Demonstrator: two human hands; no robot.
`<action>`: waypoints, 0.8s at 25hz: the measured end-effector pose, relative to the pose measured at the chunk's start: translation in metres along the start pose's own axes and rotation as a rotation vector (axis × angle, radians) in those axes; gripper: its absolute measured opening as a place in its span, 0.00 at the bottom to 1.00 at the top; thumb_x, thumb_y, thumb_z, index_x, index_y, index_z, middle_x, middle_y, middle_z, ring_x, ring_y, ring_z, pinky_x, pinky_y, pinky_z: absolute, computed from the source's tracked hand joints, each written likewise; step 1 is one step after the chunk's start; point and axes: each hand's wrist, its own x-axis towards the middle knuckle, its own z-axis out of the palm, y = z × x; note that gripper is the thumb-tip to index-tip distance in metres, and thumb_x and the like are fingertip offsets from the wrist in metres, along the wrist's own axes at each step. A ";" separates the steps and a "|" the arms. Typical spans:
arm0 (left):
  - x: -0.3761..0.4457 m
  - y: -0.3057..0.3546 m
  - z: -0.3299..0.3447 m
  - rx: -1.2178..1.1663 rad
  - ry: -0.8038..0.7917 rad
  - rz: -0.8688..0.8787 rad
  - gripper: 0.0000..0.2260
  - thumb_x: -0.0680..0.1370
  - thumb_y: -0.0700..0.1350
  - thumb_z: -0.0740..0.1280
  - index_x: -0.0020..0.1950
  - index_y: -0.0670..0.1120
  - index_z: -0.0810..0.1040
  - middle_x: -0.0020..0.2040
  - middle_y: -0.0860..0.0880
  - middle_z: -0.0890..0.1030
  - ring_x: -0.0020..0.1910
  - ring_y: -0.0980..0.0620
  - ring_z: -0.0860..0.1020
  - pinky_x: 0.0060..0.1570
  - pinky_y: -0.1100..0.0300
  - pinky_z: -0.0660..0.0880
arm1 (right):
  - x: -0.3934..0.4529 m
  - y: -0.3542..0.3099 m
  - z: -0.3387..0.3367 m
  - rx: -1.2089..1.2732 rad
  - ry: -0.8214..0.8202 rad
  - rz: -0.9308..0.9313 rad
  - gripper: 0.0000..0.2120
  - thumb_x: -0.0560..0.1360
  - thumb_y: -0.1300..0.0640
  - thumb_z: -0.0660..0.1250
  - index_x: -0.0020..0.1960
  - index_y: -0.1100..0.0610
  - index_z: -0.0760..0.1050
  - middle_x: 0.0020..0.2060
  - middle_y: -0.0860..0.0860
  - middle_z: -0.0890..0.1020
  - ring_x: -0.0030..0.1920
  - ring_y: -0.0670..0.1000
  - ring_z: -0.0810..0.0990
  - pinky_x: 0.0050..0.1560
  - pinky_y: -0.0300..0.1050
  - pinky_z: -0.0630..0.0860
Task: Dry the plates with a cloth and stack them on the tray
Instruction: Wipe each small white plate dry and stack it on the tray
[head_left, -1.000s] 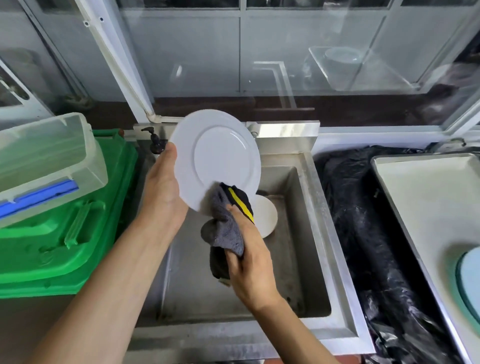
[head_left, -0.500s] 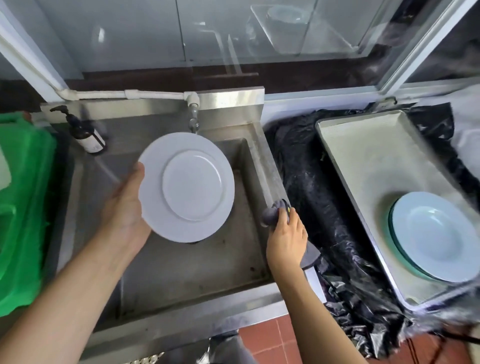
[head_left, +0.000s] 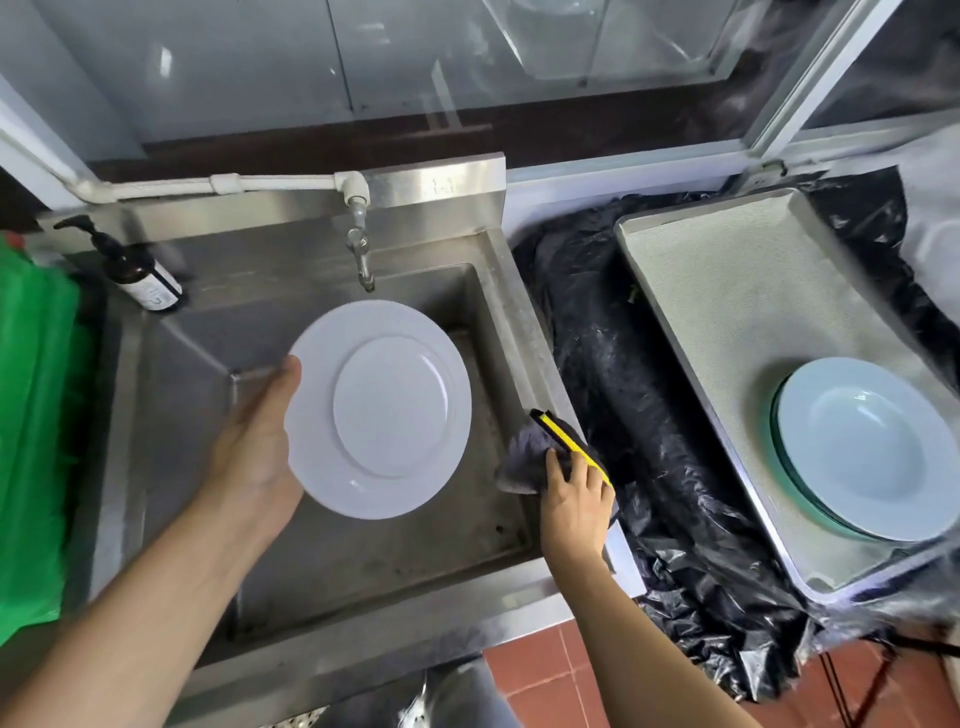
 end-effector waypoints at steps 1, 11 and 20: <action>0.000 -0.001 0.001 0.000 -0.004 -0.001 0.20 0.82 0.50 0.64 0.72 0.43 0.74 0.68 0.44 0.79 0.68 0.44 0.77 0.70 0.43 0.70 | -0.001 0.002 -0.002 0.019 0.048 0.012 0.24 0.79 0.63 0.64 0.75 0.54 0.71 0.63 0.59 0.76 0.60 0.62 0.76 0.57 0.58 0.73; 0.002 -0.017 0.012 0.022 -0.050 0.001 0.17 0.82 0.50 0.65 0.67 0.44 0.78 0.64 0.46 0.82 0.64 0.45 0.79 0.65 0.47 0.74 | 0.022 0.013 -0.007 0.180 -0.063 0.210 0.41 0.78 0.41 0.66 0.82 0.59 0.54 0.72 0.57 0.69 0.70 0.59 0.71 0.65 0.56 0.70; 0.001 -0.030 0.027 0.563 -0.174 0.563 0.13 0.83 0.51 0.61 0.41 0.54 0.79 0.34 0.57 0.77 0.36 0.64 0.73 0.39 0.66 0.70 | 0.018 -0.024 -0.089 0.763 0.095 0.130 0.14 0.80 0.52 0.65 0.64 0.56 0.76 0.55 0.53 0.80 0.58 0.58 0.78 0.60 0.54 0.73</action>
